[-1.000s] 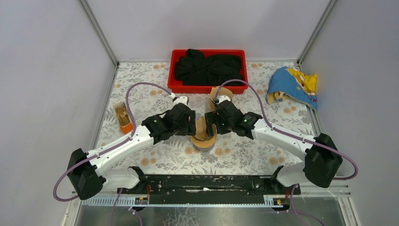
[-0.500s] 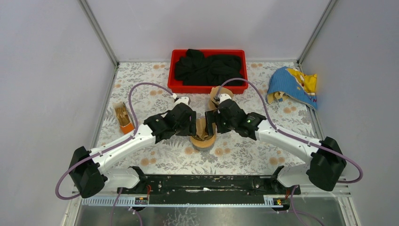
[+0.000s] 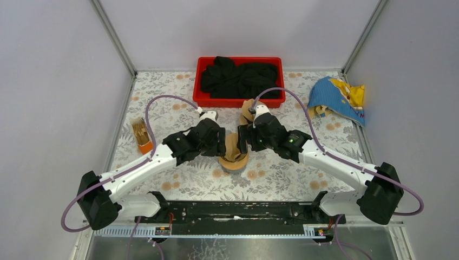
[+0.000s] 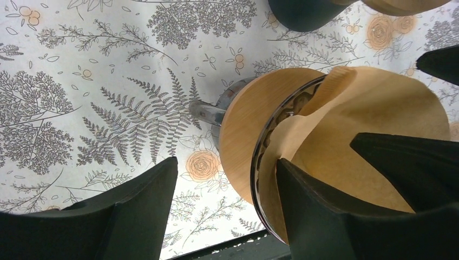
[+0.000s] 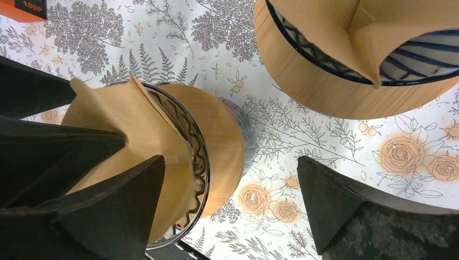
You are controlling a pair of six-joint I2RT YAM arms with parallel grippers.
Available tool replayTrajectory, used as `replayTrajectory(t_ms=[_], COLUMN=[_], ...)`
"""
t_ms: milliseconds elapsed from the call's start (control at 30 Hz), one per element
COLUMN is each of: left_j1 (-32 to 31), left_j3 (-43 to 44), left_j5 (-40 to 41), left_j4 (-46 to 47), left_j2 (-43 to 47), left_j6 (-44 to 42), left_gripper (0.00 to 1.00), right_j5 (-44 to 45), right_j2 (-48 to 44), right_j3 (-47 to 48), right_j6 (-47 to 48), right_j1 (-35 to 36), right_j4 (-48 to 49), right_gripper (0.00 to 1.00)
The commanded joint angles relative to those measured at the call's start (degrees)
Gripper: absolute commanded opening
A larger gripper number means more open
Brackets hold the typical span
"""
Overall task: Place the coffee filter in the dripper
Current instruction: Place the coffee filter in the coffee dripper.
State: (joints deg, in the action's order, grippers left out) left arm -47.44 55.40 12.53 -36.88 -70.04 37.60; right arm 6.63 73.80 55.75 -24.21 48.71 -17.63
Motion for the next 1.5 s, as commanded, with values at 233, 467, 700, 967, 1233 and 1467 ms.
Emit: replayTrajectory(t_ms=[233, 467, 700, 967, 1233, 1467], left_j1=[0.59, 0.53, 0.59, 0.59, 0.68, 0.67], left_j3=[1.6, 1.09, 1.13, 0.52, 0.44, 0.38], left_j5=[-0.47, 0.52, 0.18, 0.71, 0.99, 1.7], left_j4=[0.77, -0.34, -0.24, -0.51, -0.62, -0.53], left_j2=[2.1, 1.16, 0.63, 1.78, 1.49, 2.04], left_j6=[-1.21, -1.34, -1.31, -1.75, -1.66, -1.4], left_gripper=[0.75, 0.75, 0.75, 0.75, 0.75, 0.76], right_j5=[1.01, 2.64, 1.53, 1.22, 1.86, 2.63], right_j2=[-0.22, 0.38, 0.12, -0.45, 1.07, -1.01], right_j3=[1.13, 0.19, -0.02, 0.3, -0.46, -0.53], right_j6=[1.26, 2.16, 2.88, 4.4, 3.92, 3.83], right_j1=[0.16, 0.15, 0.14, 0.14, 0.09, 0.09], right_j4=[-0.02, -1.78, -2.24, -2.46, -3.14, -2.7], right_gripper=[0.99, 0.99, 0.99, 0.99, 0.99, 0.99])
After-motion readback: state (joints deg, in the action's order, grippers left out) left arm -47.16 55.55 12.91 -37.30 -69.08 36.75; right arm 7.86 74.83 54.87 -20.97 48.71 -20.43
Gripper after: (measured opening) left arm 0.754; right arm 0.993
